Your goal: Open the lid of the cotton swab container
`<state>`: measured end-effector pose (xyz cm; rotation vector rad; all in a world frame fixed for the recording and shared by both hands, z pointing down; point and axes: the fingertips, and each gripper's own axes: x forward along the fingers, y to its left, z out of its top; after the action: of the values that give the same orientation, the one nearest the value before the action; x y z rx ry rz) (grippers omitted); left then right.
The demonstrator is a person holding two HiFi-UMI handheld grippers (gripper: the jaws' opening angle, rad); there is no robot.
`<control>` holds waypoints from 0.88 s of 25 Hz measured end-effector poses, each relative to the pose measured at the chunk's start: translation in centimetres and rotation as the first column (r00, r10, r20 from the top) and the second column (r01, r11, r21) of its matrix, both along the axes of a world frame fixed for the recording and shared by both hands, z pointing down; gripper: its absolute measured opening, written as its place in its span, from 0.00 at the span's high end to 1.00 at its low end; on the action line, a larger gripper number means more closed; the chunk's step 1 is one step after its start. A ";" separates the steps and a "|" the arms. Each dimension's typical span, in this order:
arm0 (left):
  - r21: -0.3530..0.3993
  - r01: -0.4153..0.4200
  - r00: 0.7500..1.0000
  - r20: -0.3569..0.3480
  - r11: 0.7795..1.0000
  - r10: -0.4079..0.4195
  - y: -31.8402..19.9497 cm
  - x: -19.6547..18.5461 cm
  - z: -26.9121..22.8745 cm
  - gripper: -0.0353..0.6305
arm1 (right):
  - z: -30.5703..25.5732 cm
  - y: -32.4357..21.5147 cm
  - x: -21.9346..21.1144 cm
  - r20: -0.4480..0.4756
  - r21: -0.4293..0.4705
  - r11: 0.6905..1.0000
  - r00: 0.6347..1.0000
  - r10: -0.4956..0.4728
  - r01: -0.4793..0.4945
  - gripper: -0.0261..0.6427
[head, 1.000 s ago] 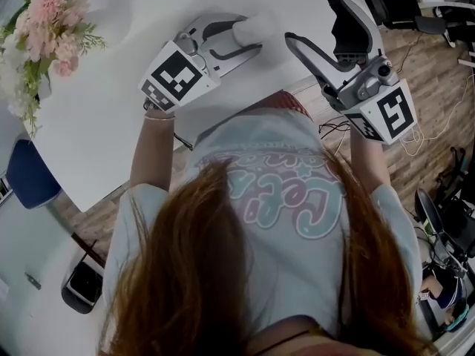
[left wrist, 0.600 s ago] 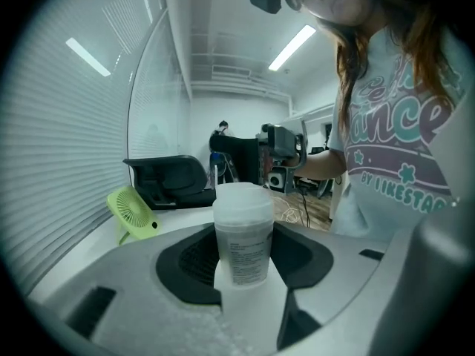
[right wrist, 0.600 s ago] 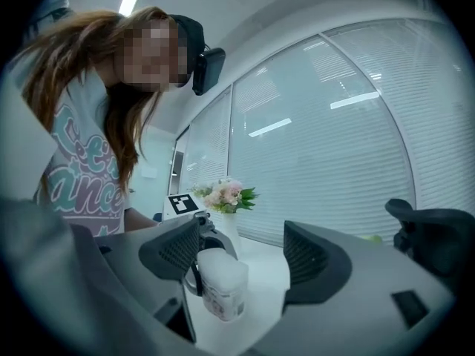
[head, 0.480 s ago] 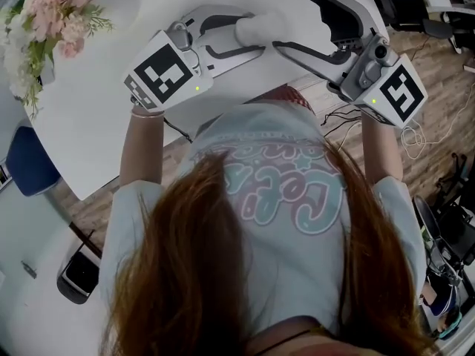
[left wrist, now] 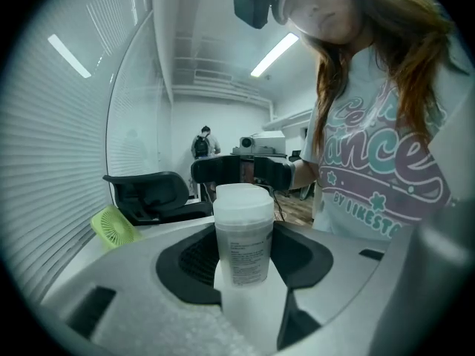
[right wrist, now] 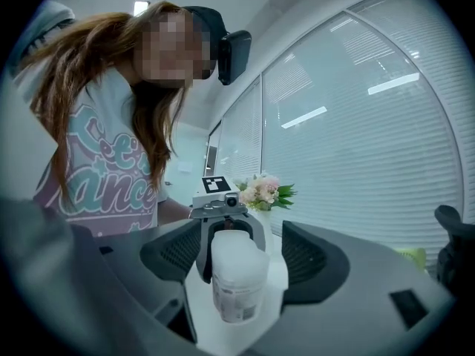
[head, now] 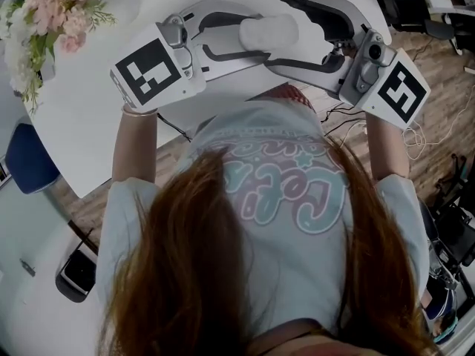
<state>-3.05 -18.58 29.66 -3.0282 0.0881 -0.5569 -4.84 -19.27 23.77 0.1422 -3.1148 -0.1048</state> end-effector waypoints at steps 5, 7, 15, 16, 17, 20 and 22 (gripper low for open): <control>-0.007 -0.046 0.999 0.000 0.999 0.046 0.5 -0.1 -0.6 0.66 | 0.0 0.4 -0.7 -0.034 0.031 0.999 0.999 -0.041 0.043 0.49; -0.009 -0.053 0.999 -0.009 0.999 0.053 0.6 -0.3 -0.8 0.66 | 0.1 0.6 -1.1 -0.049 0.040 0.997 0.997 -0.060 0.062 0.52; -0.020 -0.084 0.996 -0.014 0.996 0.084 1.1 -0.3 -1.5 0.66 | 0.1 1.4 -1.7 -0.084 0.062 0.993 0.992 -0.099 0.104 0.57; -0.018 -0.089 0.996 -0.013 0.996 0.089 1.1 -0.2 -1.6 0.66 | 0.0 1.4 -1.8 -0.086 0.063 0.992 0.991 -0.103 0.109 0.57; -0.016 -0.094 0.996 -0.012 0.995 0.094 1.2 -0.2 -1.6 0.66 | 0.0 1.5 -1.9 -0.088 0.064 0.991 0.990 -0.109 0.114 0.57; -0.013 -0.101 0.995 -0.010 0.995 0.100 1.3 -0.1 -1.7 0.66 | 0.0 1.7 -2.1 -0.096 0.066 0.990 0.988 -0.121 0.128 0.58; -0.011 -0.100 0.995 -0.009 0.995 0.100 1.2 -0.1 -1.7 0.66 | 0.0 1.7 -2.2 -0.101 0.066 0.989 0.987 -0.128 0.135 0.59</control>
<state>-3.15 -17.40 27.93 -3.0257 -0.0657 -0.5381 -7.06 -17.54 23.79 -0.0657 -3.0224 -0.2206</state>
